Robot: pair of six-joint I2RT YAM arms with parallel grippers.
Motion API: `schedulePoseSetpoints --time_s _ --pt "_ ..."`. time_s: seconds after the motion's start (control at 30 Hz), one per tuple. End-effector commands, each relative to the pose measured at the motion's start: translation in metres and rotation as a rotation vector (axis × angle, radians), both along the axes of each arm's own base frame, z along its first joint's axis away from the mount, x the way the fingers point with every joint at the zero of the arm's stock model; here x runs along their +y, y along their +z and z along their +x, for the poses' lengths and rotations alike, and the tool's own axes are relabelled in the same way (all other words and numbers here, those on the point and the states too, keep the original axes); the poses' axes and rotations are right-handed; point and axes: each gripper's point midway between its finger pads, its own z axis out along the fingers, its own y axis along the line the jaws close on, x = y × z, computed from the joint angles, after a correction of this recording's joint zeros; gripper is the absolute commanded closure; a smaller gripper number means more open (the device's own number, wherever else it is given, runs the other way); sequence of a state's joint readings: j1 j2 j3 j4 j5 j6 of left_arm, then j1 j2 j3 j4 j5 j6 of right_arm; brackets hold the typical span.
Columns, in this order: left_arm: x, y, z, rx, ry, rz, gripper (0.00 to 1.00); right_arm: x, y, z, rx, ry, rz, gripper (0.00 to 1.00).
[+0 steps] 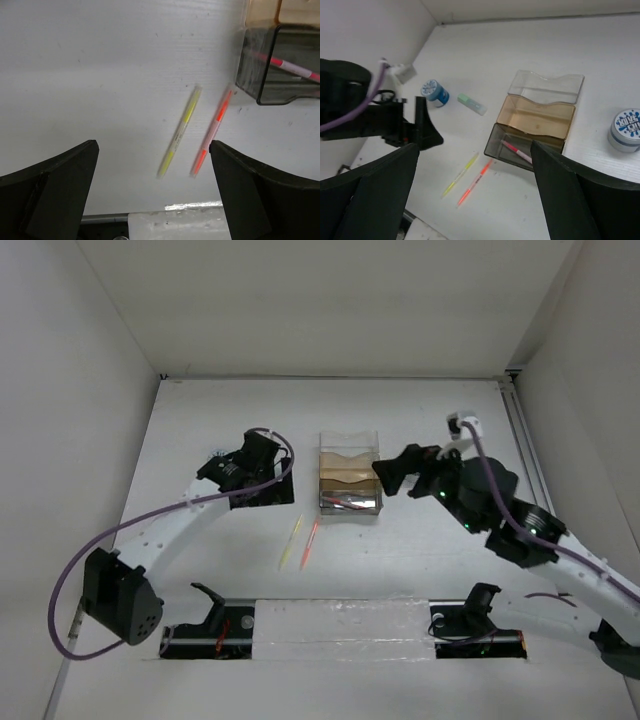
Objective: Sort the stationery into containers
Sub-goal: Grab a piece of stationery with the left arm
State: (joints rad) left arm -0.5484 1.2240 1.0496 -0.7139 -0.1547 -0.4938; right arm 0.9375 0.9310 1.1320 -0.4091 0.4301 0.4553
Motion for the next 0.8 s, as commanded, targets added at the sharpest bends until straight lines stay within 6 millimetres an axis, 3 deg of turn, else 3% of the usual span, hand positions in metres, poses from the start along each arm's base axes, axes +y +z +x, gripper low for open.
schedulePoseSetpoints --time_s 0.0,0.1,0.2,0.33,0.43,0.57,0.77 --pt "-0.011 -0.02 -0.011 0.108 -0.081 -0.004 0.09 -0.018 0.042 -0.024 -0.086 0.033 0.205 0.0" --pt "-0.019 -0.032 -0.016 0.174 -0.106 -0.023 0.13 -0.024 0.045 -0.034 -0.094 0.061 0.22 0.0" --pt "-0.032 -0.043 -0.019 0.215 -0.141 -0.03 0.14 -0.022 0.033 -0.035 -0.065 0.074 0.187 0.0" --pt "-0.051 -0.069 -0.031 0.268 -0.192 0.082 0.14 -0.017 0.029 -0.044 -0.053 0.127 0.199 0.0" --pt "-0.05 -0.09 -0.037 0.316 -0.162 0.137 0.15 -0.017 0.033 -0.051 -0.065 0.16 0.22 0.0" --pt "-0.05 -0.099 -0.039 0.316 -0.133 0.123 0.17 -0.022 0.04 -0.057 -0.085 0.172 0.244 0.0" --pt "-0.047 -0.116 -0.04 0.339 -0.084 0.144 0.23 -0.013 0.043 -0.064 -0.099 0.238 0.256 0.0"
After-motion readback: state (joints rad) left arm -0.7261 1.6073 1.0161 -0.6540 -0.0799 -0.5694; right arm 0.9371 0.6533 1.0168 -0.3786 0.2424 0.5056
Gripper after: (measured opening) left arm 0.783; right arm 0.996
